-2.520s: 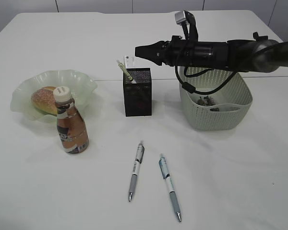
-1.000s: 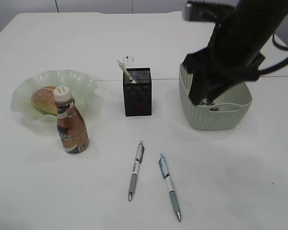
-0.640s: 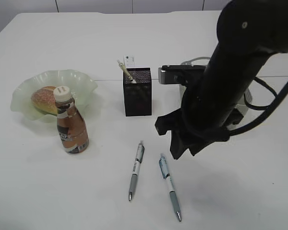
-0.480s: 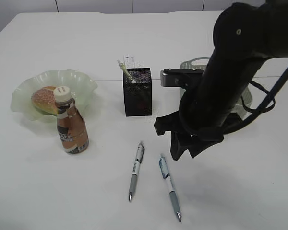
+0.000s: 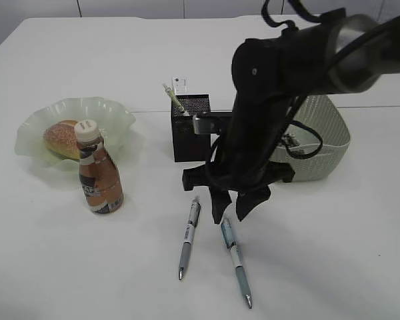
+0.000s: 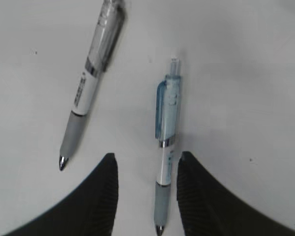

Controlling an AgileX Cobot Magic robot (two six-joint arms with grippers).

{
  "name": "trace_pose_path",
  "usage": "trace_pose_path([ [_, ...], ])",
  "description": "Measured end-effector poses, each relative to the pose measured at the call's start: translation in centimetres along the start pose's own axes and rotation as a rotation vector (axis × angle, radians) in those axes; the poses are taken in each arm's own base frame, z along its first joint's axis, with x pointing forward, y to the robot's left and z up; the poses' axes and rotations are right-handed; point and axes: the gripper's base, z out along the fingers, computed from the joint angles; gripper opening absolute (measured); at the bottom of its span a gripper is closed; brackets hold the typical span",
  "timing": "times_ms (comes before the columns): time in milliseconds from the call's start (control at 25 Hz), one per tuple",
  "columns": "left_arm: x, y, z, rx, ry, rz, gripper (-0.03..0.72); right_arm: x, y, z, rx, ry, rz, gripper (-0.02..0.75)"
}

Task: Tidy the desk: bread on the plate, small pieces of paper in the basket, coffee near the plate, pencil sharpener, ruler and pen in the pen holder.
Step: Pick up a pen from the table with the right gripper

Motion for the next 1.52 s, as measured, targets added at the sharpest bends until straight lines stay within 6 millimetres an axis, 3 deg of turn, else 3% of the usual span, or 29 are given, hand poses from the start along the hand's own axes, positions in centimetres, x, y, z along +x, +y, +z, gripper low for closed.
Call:
trace_pose_path([
  [280, -0.2, 0.0, 0.0, 0.000, -0.020, 0.000, 0.414, -1.0, 0.2, 3.3, 0.036, 0.083, 0.043, 0.295],
  [760, -0.3, 0.0, 0.0, -0.001, -0.030, 0.000, 0.414, -1.1, -0.3, 5.6, 0.075, 0.125, 0.059, 0.295],
  [1320, -0.3, 0.0, 0.0, -0.001, -0.033, 0.000, 0.414, -1.6, -0.3, 6.3, 0.065, 0.078, 0.073, 0.293],
  [1520, -0.3, 0.0, 0.0, -0.001, -0.035, 0.000, 0.414, -1.7, -0.3, 6.3, 0.066, 0.074, 0.076, 0.183],
])
